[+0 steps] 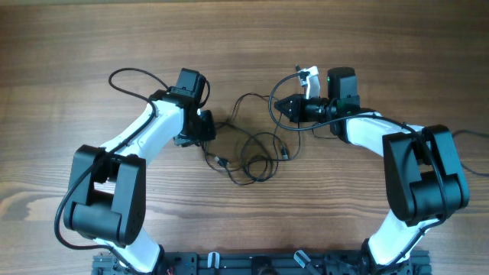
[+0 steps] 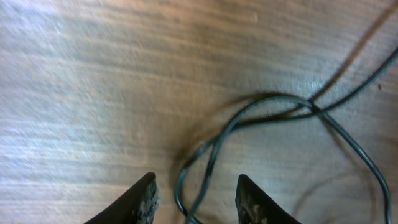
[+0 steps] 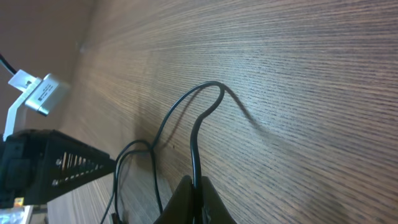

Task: Untangle cables

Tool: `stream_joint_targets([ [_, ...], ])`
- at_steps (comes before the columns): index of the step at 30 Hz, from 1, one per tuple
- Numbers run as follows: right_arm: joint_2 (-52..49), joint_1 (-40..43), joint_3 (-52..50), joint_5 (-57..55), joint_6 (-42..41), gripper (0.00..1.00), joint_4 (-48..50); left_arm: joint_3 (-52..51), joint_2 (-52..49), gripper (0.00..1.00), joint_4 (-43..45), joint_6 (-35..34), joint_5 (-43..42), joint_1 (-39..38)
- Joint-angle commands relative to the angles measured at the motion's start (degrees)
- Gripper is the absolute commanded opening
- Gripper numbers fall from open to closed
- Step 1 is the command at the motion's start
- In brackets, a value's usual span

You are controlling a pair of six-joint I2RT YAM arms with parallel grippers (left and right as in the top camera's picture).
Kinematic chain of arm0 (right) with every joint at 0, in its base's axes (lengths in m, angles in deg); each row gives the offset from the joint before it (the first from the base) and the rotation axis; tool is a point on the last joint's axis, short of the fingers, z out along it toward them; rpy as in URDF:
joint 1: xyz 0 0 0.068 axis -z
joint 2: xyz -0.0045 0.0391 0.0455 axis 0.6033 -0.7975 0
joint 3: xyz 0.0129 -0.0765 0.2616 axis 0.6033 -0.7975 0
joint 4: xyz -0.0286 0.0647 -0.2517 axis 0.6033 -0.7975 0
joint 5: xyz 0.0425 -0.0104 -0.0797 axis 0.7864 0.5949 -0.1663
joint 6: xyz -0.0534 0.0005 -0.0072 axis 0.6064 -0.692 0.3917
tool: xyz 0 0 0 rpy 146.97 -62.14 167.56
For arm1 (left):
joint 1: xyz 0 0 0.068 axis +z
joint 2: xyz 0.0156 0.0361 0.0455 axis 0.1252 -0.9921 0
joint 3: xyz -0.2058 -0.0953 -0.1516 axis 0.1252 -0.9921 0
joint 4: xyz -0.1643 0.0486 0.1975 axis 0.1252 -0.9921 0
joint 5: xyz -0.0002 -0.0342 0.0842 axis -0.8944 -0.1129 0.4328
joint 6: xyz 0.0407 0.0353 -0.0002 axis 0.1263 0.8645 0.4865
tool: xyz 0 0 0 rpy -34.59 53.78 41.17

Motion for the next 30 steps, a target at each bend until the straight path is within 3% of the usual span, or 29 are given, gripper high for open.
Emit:
stream_joint_targets([
  [1,0.5,-0.17,0.31,-1.01,1.33,0.04,-0.55,0.79,0.76,0.41,-1.68,-4.22,-2.36,-0.72],
  [30,0.5,-0.17,0.26,-1.55,1.36,0.04,-2.25,-0.46,-0.37,0.35,0.57,-5.81,2.58,-4.04],
])
